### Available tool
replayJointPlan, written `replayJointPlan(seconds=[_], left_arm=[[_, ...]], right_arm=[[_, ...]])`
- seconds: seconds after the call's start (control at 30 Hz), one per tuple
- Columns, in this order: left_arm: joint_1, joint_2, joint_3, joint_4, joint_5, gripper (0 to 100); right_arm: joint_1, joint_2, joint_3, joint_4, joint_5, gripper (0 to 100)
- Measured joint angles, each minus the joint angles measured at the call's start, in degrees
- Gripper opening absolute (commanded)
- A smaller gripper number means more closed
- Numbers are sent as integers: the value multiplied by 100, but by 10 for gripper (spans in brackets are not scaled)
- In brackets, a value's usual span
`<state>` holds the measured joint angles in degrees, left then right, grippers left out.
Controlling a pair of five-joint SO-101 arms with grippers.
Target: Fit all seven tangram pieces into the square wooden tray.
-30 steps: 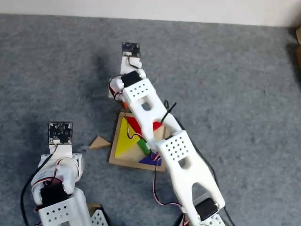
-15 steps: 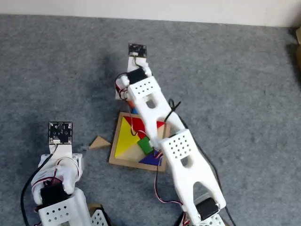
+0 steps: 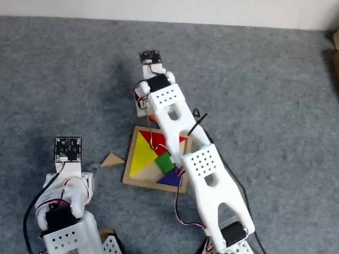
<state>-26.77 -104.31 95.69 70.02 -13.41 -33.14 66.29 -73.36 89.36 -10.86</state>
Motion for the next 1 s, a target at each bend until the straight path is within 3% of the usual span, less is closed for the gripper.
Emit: replayJointPlan(seconds=[0.4, 0.8, 1.0], left_arm=[[0, 0, 0, 0, 0, 270], [0, 0, 0, 0, 0, 270], [0, 0, 0, 0, 0, 270]], right_arm=[[97, 9, -1389, 1064, 651, 98], [97, -18, -1398, 1073, 651, 98], [88, -967, -949, 1073, 888, 98]])
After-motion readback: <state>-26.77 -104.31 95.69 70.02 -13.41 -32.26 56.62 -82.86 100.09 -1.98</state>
